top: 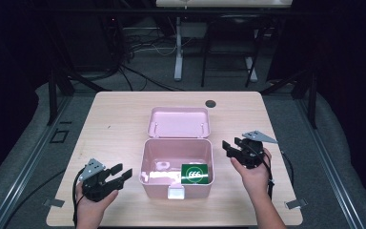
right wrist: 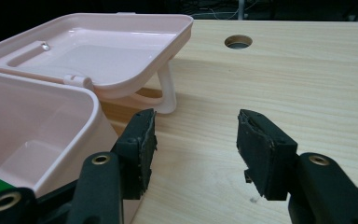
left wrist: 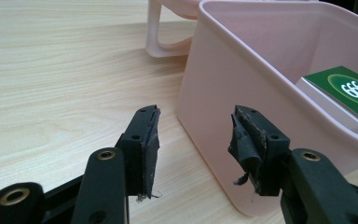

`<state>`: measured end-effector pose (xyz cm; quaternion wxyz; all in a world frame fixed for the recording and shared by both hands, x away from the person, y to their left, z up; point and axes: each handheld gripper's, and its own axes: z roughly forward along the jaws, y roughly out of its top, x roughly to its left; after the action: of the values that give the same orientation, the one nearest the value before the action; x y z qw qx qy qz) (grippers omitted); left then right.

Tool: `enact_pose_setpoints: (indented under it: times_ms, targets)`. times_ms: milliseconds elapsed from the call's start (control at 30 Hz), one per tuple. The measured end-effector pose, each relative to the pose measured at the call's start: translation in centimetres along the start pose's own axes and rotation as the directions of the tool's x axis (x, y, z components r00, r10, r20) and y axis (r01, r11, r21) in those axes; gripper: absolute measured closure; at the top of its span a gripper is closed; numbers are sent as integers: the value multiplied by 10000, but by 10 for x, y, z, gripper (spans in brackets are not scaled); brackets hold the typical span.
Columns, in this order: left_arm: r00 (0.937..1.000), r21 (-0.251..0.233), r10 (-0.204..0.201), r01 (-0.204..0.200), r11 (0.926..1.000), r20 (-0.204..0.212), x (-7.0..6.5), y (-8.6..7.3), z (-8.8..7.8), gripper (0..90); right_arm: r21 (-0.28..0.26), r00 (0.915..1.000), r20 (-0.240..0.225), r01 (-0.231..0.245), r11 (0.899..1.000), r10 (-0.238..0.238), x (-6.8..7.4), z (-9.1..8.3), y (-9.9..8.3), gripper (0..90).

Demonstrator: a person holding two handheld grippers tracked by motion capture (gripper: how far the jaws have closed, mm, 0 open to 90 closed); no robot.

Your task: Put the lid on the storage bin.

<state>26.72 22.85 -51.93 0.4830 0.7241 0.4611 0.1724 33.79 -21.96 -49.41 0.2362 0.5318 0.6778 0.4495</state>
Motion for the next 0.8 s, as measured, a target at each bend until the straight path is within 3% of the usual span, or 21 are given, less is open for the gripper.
enact_pose_setpoints:
  times_ms: [233,567,800]
  targets:
    - [9999,-24,93,-92,10000,85,-2,0,0,514,130,9998,126,166,9998,-168,1,1,-1,465]
    - [9994,-339,180,-170,9993,297,-7,11,-8,524,579,9986,-481,-189,9981,217,4,5,4,501]
    - [9983,-318,328,-312,9990,490,-13,19,-11,533,901,9958,-912,132,9958,-49,18,11,22,506]
